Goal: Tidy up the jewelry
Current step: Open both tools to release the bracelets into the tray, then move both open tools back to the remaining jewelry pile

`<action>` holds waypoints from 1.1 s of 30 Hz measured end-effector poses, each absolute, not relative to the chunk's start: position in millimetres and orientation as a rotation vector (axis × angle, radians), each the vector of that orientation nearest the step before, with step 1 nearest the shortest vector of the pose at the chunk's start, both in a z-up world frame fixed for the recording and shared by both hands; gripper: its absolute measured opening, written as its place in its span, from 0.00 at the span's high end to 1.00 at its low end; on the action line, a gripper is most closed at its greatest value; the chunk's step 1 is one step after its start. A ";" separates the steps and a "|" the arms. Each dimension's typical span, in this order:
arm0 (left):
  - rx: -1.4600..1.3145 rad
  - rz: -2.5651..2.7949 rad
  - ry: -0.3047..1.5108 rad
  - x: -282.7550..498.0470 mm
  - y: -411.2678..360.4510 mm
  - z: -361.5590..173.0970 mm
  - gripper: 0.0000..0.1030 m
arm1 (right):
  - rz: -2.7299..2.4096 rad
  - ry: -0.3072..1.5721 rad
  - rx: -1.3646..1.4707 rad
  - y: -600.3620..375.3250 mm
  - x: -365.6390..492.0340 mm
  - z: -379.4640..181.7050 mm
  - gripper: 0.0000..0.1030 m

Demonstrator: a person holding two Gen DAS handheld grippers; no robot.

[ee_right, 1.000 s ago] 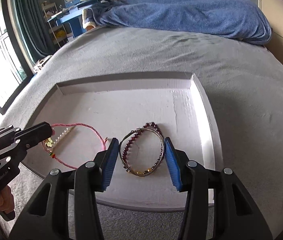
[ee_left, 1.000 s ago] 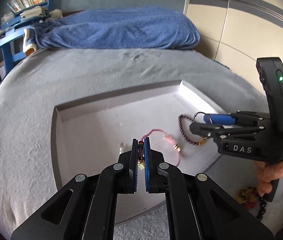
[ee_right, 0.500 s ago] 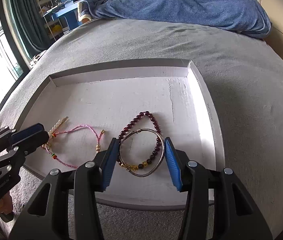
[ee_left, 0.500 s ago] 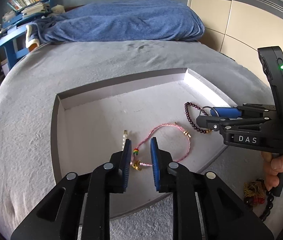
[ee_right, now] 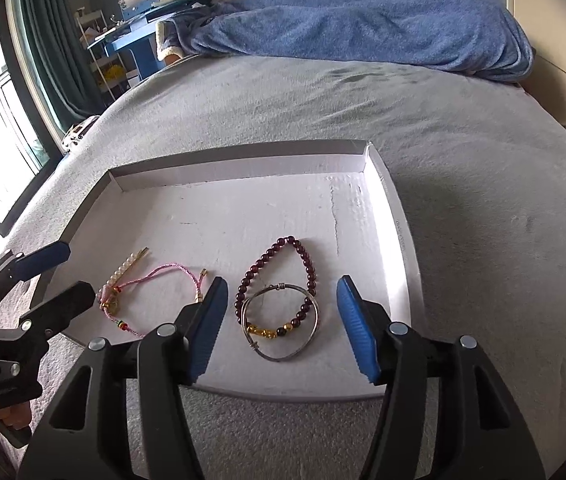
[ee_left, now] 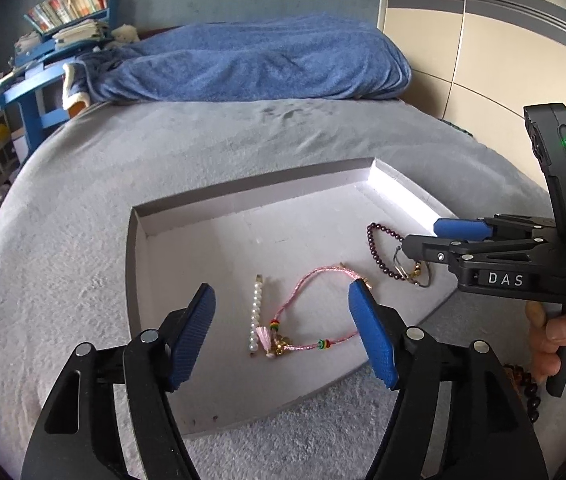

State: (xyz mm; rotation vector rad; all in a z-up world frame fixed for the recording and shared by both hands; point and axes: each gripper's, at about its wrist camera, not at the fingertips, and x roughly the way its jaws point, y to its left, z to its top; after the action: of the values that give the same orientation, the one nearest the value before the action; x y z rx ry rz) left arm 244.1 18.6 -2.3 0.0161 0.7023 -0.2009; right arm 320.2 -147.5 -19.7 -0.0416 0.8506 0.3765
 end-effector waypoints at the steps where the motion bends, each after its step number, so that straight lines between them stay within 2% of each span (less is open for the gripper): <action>1: 0.018 -0.200 0.701 243.6 17.7 -1.4 0.29 | 0.376 0.848 -0.040 -148.4 318.7 -18.6 0.42; 2: 0.022 -0.195 0.697 241.6 17.4 -0.5 0.21 | 0.376 0.846 -0.038 -148.8 317.6 -17.8 0.42; 3: 0.025 -0.189 0.687 239.2 17.4 0.9 0.18 | 0.377 0.840 -0.036 -150.3 315.1 -16.0 0.41; 8: 0.025 -0.171 0.669 230.1 21.3 6.5 0.13 | 0.374 0.821 -0.034 -155.9 303.4 -9.6 0.38; 33: 0.072 -0.186 0.644 161.8 16.9 18.7 0.12 | 0.327 0.765 0.021 -210.0 232.6 5.4 0.33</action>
State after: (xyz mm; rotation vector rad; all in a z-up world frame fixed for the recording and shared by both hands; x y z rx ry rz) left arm 161.8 16.9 18.7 0.0724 0.6444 -0.1859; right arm 232.6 -210.0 5.4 0.0212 0.7655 0.3265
